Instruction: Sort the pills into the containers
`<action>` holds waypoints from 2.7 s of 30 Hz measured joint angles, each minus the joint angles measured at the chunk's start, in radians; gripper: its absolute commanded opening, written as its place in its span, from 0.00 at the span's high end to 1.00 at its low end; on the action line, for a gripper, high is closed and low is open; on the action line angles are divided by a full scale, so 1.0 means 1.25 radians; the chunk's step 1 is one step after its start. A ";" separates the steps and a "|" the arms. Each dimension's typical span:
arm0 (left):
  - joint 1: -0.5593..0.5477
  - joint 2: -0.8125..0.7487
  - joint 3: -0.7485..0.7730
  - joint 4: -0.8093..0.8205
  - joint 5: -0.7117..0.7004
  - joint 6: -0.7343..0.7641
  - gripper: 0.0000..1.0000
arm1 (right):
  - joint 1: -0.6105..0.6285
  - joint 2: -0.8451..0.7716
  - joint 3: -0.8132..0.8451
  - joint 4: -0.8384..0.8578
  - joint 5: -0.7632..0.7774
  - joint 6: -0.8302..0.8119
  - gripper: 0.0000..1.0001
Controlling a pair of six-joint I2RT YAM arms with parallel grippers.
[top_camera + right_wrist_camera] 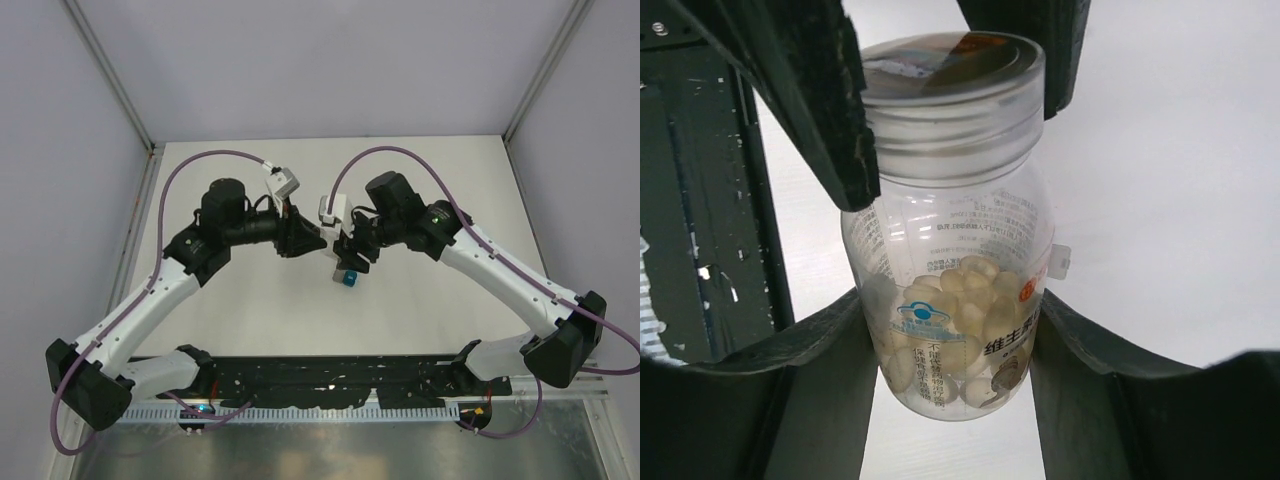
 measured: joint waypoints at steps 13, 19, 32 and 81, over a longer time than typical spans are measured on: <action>-0.002 0.038 0.043 -0.028 -0.178 -0.273 0.87 | 0.006 0.006 0.000 0.047 0.117 0.033 0.94; -0.002 0.038 0.043 -0.034 -0.196 -0.296 0.82 | 0.009 0.009 -0.001 0.051 0.125 0.036 0.94; 0.000 0.025 0.042 -0.050 -0.214 -0.245 0.99 | 0.010 0.009 -0.016 0.074 0.129 0.040 0.94; 0.172 0.477 0.026 -0.173 -0.489 0.023 0.70 | -0.067 -0.164 -0.205 0.103 0.131 0.032 0.94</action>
